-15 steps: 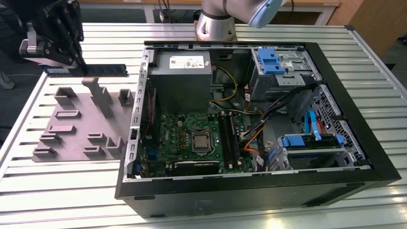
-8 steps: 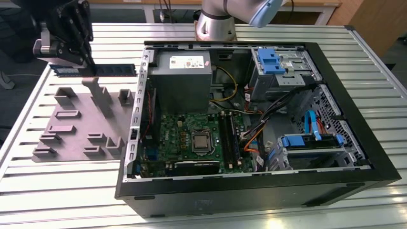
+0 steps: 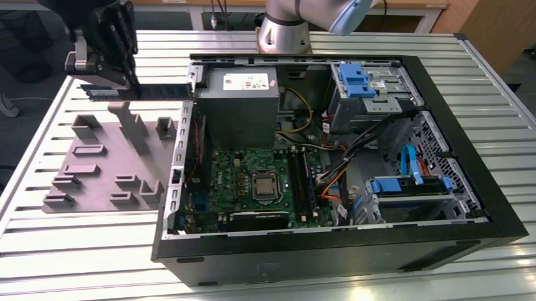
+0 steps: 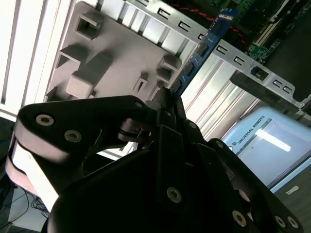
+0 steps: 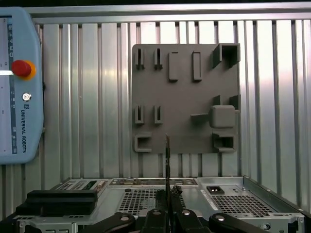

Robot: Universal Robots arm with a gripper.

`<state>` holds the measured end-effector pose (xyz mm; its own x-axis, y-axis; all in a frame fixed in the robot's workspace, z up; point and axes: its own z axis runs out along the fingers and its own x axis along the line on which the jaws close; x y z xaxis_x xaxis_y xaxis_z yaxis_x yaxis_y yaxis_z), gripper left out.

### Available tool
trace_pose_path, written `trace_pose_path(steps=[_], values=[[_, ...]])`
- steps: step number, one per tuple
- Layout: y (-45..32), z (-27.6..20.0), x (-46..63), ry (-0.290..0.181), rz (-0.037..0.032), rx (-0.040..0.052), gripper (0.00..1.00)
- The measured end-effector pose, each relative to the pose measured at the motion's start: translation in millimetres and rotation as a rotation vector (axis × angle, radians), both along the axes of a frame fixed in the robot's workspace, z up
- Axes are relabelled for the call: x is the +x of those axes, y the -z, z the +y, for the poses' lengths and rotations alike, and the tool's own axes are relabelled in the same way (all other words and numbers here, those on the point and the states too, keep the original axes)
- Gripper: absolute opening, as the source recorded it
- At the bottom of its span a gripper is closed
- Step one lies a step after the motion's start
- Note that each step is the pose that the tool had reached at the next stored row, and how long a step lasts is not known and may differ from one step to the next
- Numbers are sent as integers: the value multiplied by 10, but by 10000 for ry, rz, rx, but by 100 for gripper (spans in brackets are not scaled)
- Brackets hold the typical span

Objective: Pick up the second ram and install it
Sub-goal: 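Pick up the second ram and move it above second insertion slot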

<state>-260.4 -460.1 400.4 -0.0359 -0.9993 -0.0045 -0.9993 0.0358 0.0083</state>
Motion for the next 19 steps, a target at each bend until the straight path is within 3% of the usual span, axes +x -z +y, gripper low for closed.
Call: trace_pose_path(steps=[19], values=[[0, 0, 473, 1, 0, 1, 14]])
